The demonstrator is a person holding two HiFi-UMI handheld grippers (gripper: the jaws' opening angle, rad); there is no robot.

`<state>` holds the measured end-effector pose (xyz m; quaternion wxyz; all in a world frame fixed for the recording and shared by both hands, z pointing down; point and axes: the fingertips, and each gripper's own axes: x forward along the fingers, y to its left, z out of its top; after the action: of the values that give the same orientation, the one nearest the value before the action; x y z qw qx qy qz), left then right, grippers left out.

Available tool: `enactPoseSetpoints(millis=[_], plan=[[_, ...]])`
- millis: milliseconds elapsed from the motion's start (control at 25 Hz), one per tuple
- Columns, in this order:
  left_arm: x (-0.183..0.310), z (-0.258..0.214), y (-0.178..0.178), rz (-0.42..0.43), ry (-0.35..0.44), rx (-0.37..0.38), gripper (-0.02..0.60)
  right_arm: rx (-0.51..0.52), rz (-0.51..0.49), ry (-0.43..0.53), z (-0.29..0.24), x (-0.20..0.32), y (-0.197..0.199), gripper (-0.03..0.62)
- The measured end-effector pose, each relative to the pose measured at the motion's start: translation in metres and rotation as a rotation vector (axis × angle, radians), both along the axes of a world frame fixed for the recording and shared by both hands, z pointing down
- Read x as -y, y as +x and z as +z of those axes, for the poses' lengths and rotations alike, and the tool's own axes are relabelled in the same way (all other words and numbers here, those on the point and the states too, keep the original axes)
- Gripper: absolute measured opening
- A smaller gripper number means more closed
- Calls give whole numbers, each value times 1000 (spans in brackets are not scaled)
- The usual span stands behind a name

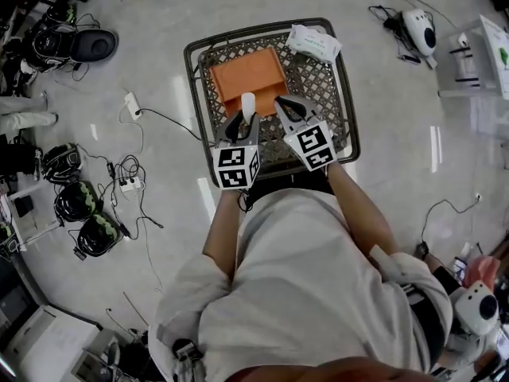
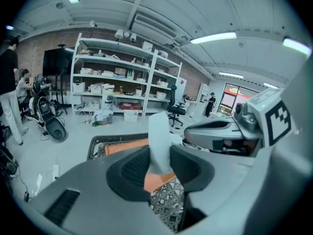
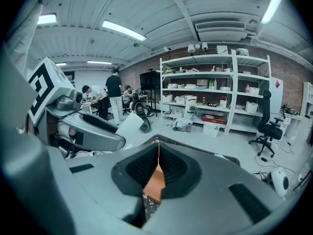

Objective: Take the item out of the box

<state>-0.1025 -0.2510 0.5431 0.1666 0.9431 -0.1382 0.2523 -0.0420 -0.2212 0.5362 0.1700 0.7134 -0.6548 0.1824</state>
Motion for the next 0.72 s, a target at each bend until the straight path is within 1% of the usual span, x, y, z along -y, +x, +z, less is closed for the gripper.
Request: enactPoseSetpoints(millis=[240, 400, 560, 720], plan=[[6, -14, -19, -62, -6, -56, 132, 25, -25, 20, -5, 6, -13, 5], [4, -20, -28, -107, -3, -74, 132, 30, -59, 29, -11, 7, -17, 5], [-1, -29, -33, -146, 15, -102, 132, 25, -95, 50, -19, 1, -22, 5], [-12, -41, -37, -207, 34, -138, 132, 21, -115, 78, -29, -11, -21, 5]])
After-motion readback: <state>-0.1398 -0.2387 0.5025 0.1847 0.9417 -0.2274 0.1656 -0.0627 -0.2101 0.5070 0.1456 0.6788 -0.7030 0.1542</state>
